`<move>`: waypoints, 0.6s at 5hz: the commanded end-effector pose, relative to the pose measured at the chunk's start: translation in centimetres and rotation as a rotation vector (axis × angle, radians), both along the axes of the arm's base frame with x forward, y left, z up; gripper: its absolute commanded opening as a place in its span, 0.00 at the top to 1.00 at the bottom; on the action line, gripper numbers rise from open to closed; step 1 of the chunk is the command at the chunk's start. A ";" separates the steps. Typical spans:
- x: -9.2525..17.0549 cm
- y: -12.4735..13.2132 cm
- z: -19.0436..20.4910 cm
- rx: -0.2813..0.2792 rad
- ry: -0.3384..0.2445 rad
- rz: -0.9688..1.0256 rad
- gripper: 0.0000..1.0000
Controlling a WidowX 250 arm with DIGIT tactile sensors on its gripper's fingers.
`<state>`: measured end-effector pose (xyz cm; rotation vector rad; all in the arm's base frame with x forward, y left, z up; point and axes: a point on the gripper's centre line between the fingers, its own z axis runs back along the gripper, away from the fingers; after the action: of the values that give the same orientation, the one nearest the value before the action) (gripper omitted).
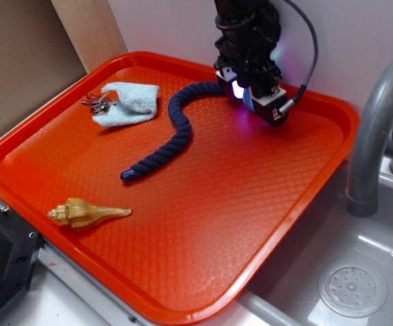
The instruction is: Grab the blue ball.
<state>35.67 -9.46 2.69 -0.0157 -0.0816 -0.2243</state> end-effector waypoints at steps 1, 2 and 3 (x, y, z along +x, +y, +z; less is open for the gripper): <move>-2.3 -0.4 4.5 -0.044 -0.193 0.032 1.00; -6.7 1.5 9.2 -0.108 -0.254 0.075 1.00; -11.5 2.6 13.9 -0.051 -0.227 0.084 1.00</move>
<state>23.80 -5.86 15.65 -0.0279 -0.2729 -0.1370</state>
